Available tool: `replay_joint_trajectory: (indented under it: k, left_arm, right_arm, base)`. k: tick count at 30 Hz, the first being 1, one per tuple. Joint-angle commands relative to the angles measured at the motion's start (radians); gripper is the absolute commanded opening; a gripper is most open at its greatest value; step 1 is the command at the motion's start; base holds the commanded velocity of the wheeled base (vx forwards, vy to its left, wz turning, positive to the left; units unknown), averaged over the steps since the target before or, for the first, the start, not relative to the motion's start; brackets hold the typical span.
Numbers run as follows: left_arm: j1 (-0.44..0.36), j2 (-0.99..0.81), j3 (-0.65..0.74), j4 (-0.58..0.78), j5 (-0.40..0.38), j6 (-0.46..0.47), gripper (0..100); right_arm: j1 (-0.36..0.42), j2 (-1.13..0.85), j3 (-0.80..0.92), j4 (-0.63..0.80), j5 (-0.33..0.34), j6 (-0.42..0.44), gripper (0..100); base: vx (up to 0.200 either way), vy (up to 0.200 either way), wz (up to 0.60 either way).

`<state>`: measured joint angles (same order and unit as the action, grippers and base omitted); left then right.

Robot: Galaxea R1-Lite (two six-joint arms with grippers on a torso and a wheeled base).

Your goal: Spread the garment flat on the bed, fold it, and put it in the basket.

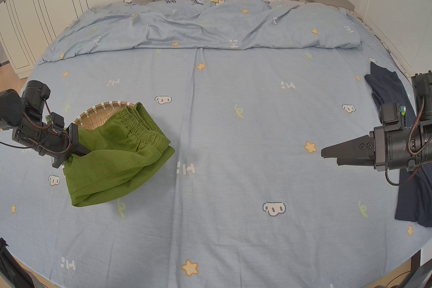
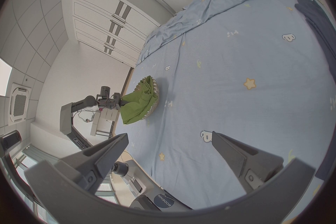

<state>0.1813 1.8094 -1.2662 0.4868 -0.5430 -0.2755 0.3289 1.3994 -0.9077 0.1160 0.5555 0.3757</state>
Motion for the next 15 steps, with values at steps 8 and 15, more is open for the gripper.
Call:
replay_joint_trajectory:
  k: [8,15]
  left_arm:
    - [-0.017,0.246,-0.196,0.138,0.000,-0.008,0]
    - [-0.032,0.246,-0.203,0.138,0.001,-0.036,100]
  right_arm:
    - [0.002,0.006,0.003,-0.002,0.000,-0.001,100]
    - [0.002,0.006,0.003,-0.002,0.000,0.000,100]
  base:
    - [0.000,0.000,0.00]
    - [0.000,0.000,0.00]
